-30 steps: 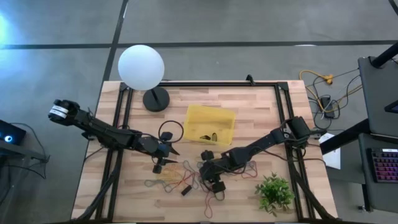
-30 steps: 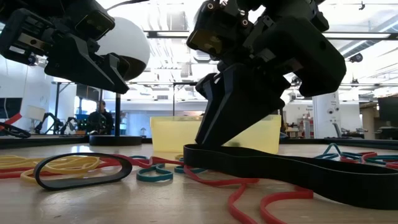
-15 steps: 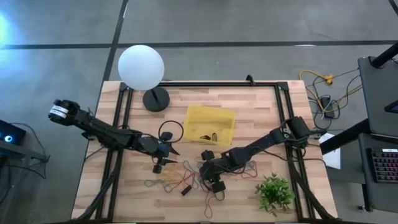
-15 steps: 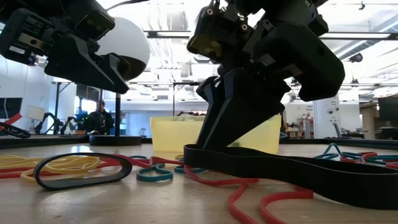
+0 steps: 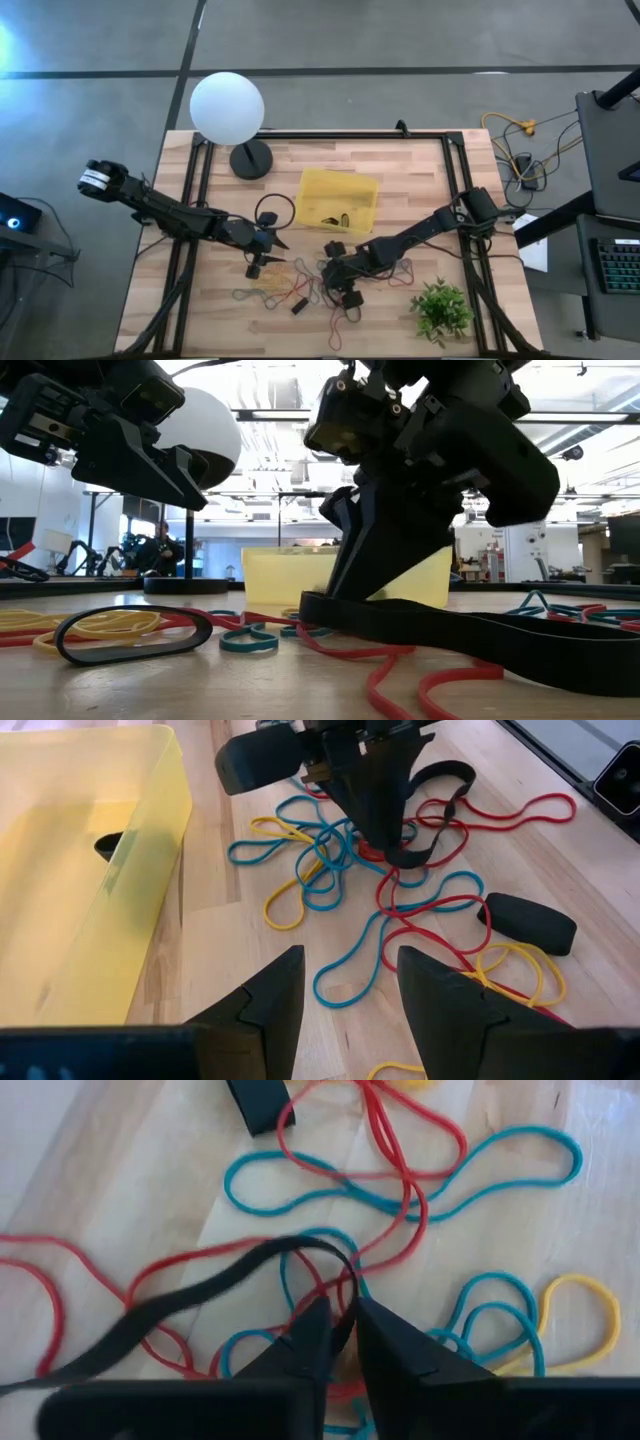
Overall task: Pick and place rubber bands into bin
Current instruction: Put the black rubber band into the yellow bin
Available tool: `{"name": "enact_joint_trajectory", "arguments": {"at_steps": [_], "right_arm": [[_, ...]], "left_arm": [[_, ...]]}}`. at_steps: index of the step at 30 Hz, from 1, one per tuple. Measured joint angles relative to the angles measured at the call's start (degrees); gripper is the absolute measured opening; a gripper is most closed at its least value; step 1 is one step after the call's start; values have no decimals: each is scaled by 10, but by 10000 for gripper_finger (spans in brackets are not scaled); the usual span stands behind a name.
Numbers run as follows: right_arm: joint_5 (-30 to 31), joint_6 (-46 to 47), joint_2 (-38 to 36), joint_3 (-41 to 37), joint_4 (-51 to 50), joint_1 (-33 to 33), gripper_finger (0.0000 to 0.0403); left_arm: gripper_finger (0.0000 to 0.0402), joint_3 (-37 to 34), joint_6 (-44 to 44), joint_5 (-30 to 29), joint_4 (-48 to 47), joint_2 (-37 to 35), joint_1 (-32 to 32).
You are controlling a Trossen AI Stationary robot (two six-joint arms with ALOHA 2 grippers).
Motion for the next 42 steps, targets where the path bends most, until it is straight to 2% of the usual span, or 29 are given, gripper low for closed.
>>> {"name": "enact_joint_trajectory", "arguments": {"at_steps": [3, 11, 21, 24, 31, 35, 39, 42], "right_arm": [[12, -11, 0, 0, 1, 0, 12], [25, -17, -7, 3, 1, 2, 8], [34, -27, -83, 4, -36, 2, 8], [64, -41, -115, 4, -60, 2, 8], [196, -87, -190, 4, -140, -7, 8], [257, -122, -229, 4, -150, -29, 8], [295, -161, -258, 4, -150, -66, 8], [299, -177, -264, 4, -150, -105, 8]], "left_arm": [[146, 0, 0, 0, 0, 0, 0], [146, 0, 0, 0, 0, 0, 0], [146, 0, 0, 0, 0, 0, 0], [146, -1, 0, 0, 0, 0, 0], [146, -1, 0, 0, 0, 0, 0], [146, -1, 0, 0, 1, 0, 0], [146, -1, 0, 0, 2, 0, 0], [146, -2, 0, 0, 2, 0, 0]]}}
